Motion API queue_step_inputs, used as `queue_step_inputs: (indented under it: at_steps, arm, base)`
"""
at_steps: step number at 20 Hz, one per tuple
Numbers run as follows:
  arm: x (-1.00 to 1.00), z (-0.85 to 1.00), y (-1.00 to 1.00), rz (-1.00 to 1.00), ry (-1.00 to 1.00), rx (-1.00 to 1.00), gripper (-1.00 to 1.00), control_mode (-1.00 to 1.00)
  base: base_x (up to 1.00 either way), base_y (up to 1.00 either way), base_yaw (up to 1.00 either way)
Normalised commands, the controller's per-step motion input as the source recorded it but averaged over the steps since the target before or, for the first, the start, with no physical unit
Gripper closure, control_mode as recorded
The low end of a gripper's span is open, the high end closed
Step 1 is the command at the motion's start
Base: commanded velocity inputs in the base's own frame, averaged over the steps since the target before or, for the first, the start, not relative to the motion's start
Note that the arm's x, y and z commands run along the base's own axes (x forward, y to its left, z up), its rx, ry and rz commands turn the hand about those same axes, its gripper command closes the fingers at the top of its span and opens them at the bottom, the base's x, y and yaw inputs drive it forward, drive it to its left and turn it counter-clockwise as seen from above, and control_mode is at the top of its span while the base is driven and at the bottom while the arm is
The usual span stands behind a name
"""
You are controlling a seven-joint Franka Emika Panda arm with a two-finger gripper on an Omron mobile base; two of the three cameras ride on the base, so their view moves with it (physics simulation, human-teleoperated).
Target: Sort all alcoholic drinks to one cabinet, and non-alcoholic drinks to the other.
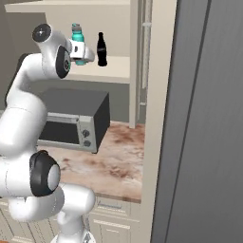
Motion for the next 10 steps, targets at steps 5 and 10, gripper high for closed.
queue_step_inputs:
  at_steps: [5,10]
  arm:
    - [-1.0,-0.67,0.06,-0.03,0.18,0.0,-1.0,-1.0]
    - [-1.0,-0.99,0.0,-0.08,0.29,0.0,-1.0,-1.0]
  base:
    - [0.0,0.0,0.0]
    - [0.0,0.0,0.0]
